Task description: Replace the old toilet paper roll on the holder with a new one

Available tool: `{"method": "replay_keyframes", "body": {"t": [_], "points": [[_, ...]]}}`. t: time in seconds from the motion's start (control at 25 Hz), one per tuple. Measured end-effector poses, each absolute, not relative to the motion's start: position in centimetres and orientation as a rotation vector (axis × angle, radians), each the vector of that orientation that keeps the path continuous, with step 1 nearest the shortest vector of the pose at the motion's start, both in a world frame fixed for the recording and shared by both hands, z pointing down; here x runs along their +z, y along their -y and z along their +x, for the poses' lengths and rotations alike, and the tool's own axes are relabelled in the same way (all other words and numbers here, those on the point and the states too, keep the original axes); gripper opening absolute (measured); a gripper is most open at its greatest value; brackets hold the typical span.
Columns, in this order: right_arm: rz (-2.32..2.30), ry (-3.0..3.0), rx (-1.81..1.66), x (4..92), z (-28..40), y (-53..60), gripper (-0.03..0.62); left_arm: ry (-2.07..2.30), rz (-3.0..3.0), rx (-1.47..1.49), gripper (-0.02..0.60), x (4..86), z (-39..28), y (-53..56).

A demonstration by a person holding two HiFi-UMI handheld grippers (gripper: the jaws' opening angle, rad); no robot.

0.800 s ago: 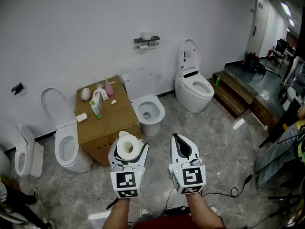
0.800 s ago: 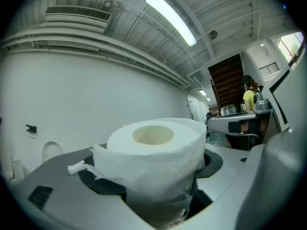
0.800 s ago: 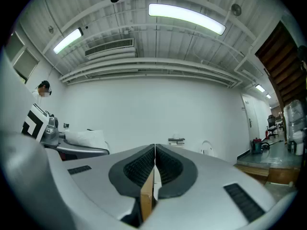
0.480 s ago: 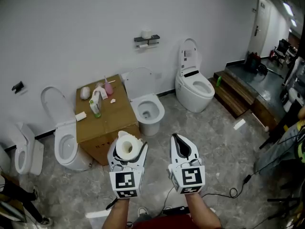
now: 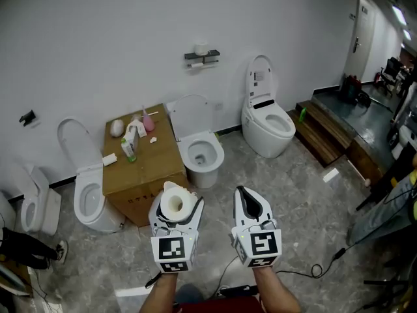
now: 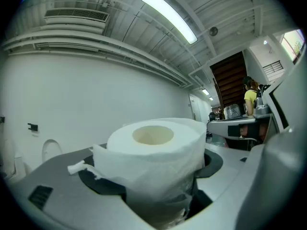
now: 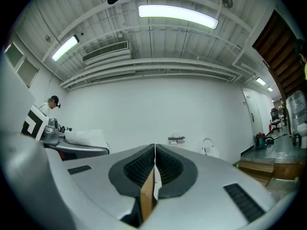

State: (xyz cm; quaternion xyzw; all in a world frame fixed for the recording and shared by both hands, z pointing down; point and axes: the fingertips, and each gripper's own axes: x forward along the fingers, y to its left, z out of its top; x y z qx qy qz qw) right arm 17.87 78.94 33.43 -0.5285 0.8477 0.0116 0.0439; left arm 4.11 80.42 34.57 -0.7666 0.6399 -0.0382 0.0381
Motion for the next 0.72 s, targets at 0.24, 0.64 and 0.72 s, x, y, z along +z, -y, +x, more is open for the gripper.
{"method": "replay_keyframes", "body": {"t": [0.24,0.64,0.72], "points": [[-1.607,-2.58,0.021,34.1,18.7,-77.2,0.021,-1.959,-2.373,-0.116,0.43,35.0,5.0,-78.6],[-1.676,-2.561,0.049,34.5,15.6,-68.7,0.021,-1.875,-2.431,-0.099,0.43,35.5,2.6,-69.1],[-1.697,-2.566,0.065,34.4,14.1,-66.0,0.021,-1.858,-2.432,-0.1,0.43,35.6,1.1,-66.3]]}}
